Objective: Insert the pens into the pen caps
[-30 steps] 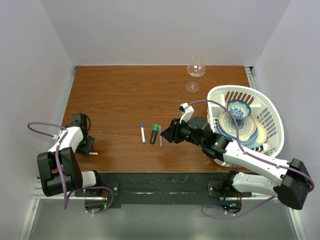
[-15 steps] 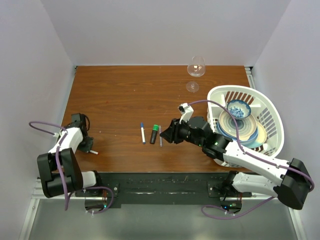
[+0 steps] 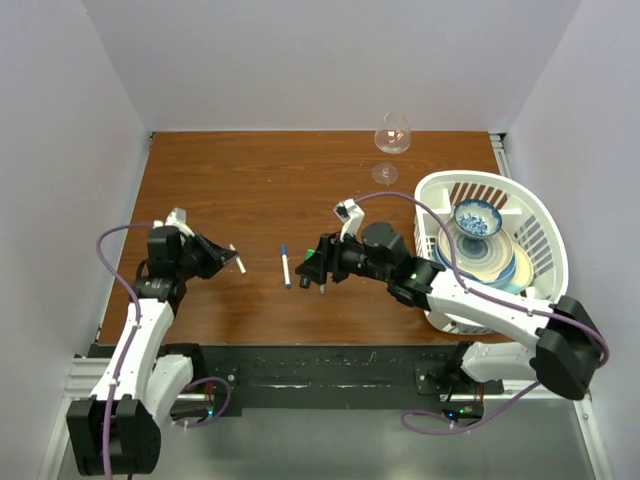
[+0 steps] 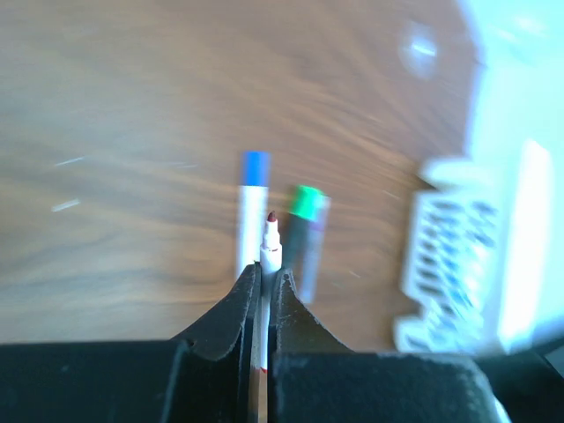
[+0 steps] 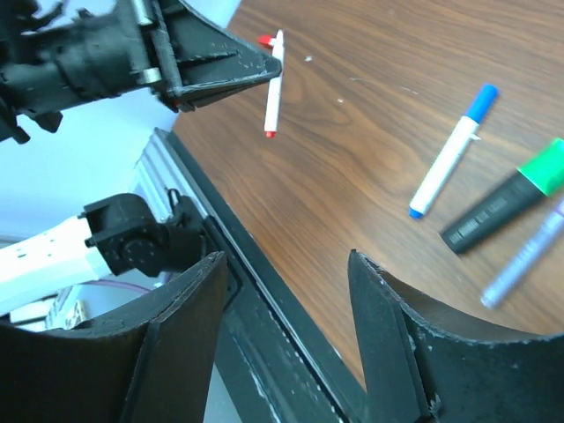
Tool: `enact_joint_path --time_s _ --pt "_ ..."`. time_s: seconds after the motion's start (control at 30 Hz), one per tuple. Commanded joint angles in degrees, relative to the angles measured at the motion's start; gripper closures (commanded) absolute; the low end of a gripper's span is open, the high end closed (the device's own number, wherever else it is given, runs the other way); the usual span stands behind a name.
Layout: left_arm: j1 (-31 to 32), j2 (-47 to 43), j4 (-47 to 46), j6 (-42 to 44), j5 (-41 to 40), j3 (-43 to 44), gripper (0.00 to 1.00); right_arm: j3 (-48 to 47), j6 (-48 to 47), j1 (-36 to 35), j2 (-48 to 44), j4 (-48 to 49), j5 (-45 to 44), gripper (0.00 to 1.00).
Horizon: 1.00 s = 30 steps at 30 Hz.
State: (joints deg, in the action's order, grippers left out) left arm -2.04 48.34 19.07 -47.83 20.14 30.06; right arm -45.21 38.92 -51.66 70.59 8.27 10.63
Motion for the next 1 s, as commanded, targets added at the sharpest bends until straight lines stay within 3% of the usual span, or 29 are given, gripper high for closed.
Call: enact_joint_path --time_s 0.0,0.23,0.63,0.67,0.7,0.77,0.97 --pt "1.6 -3.1 -13.3 1.2 17.7 -0.6 1.0 -4.0 1.8 -0.1 5.1 8.3 7.4 0.36" --pt "3.6 -8.6 -23.8 -4.1 25.4 -2.6 1.0 -8.2 2.8 -2.6 10.9 14.8 9.4 0.36" --pt "3.9 -13.7 -36.0 -11.1 30.1 -6.2 1.0 -8.7 6.3 -4.5 14.8 24.2 3.9 0.56" --pt "3.9 -13.5 -36.3 -11.1 30.2 -6.2 1.0 -8.6 6.6 -4.6 14.7 24.2 3.3 0.58" --pt "3.9 -13.4 -36.6 -11.1 30.7 -6.4 1.0 -8.2 6.8 -4.6 14.7 24.7 2.7 0.68" --pt "3.9 -12.8 -38.9 -11.8 32.1 -6.7 1.0 -7.7 7.3 -4.6 14.7 25.6 1.8 0.73" --pt "4.0 -12.1 -38.1 -10.3 33.8 -6.7 1.0 -8.0 7.0 -4.5 15.5 26.3 3.2 0.74"
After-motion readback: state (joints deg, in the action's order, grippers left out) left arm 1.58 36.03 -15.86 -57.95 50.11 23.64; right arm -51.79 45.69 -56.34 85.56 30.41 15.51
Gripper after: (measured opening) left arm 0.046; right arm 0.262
